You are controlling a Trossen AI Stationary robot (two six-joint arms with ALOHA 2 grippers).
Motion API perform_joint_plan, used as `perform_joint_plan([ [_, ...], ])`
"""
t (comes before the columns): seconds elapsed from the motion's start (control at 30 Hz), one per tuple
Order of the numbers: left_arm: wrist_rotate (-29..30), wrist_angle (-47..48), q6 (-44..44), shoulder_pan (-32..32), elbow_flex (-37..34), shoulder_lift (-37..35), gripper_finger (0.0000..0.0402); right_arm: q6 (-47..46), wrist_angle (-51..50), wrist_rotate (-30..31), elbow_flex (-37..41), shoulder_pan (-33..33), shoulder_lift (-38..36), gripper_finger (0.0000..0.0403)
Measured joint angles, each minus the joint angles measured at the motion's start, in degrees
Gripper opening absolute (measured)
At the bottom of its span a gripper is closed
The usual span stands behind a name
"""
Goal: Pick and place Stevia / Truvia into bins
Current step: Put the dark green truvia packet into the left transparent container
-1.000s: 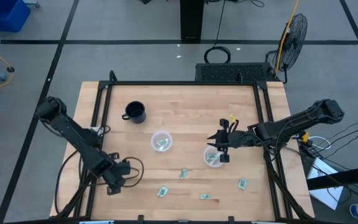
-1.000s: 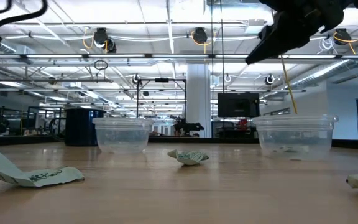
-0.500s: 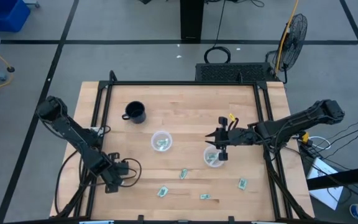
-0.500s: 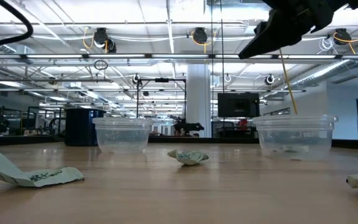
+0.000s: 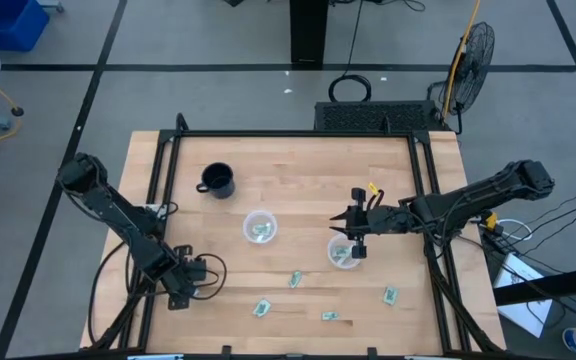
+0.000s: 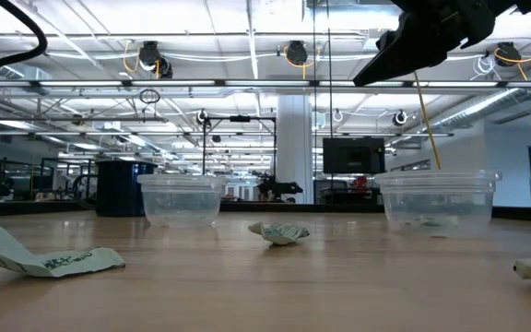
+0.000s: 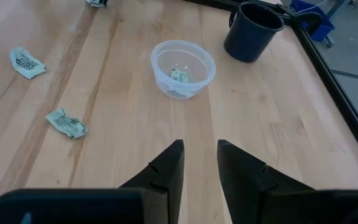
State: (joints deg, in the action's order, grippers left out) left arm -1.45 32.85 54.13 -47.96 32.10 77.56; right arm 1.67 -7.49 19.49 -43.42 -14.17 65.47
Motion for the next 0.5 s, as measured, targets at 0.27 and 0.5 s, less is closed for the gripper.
perform_joint_plan([
  [0.27, 2.30, 0.79, -4.22, 1.31, 2.83, 0.39, 0.0006, 0.10, 1.35, -0.08, 0.00, 0.00, 0.60, 0.0089],
  [0.5, 7.13, 3.63, -12.57, 5.44, 8.72, 0.33, 0.0004, 1.75, 3.25, -0.24, 0.04, 1.35, 3.49, 0.0089],
])
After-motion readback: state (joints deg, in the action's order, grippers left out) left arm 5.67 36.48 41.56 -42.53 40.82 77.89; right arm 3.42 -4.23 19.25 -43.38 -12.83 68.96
